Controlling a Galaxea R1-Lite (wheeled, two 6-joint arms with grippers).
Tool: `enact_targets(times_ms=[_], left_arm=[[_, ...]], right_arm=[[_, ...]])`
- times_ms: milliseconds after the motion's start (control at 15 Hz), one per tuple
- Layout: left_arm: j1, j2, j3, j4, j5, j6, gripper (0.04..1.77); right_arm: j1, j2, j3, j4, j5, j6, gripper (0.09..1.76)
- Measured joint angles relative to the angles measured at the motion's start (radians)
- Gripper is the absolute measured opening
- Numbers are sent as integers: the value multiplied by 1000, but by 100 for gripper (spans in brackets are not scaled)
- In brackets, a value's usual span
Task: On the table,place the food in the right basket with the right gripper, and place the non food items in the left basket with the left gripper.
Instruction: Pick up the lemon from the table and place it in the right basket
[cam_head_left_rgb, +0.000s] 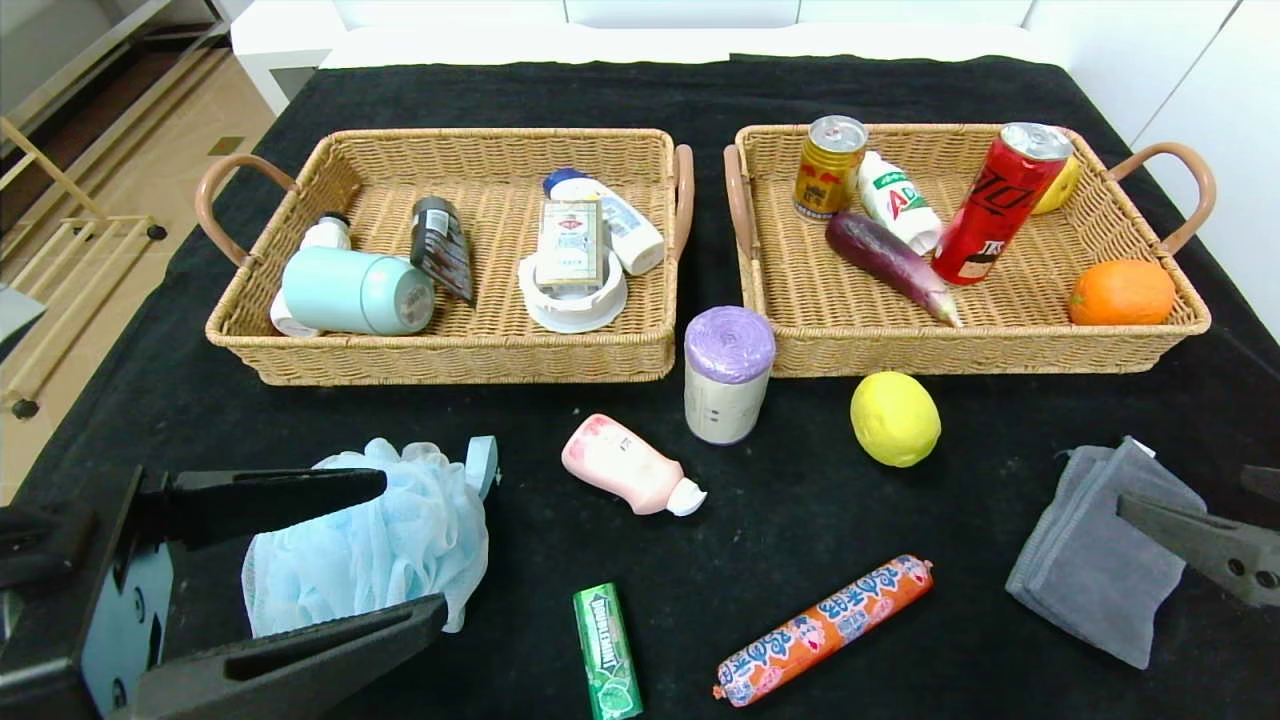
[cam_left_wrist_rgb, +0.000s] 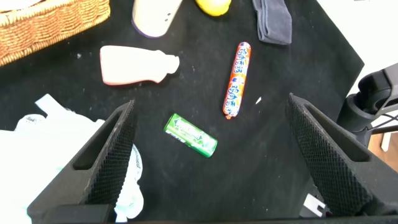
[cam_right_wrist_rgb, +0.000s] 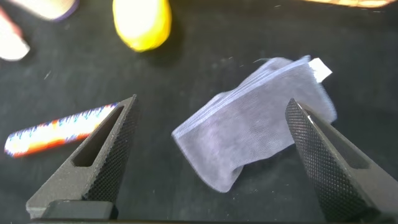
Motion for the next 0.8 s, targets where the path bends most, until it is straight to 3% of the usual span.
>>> enact_targets(times_ms=[200, 400, 800], left_arm=[[0, 0, -1, -1, 0, 0, 172], [0, 4, -1, -5, 1, 0, 172], [0, 10, 2, -4, 1, 3, 172]], right_arm=[[25, 66, -66, 38, -69, 76, 171], [103, 179, -164, 72, -132, 188, 171], [236, 436, -363, 79, -267, 241, 171]])
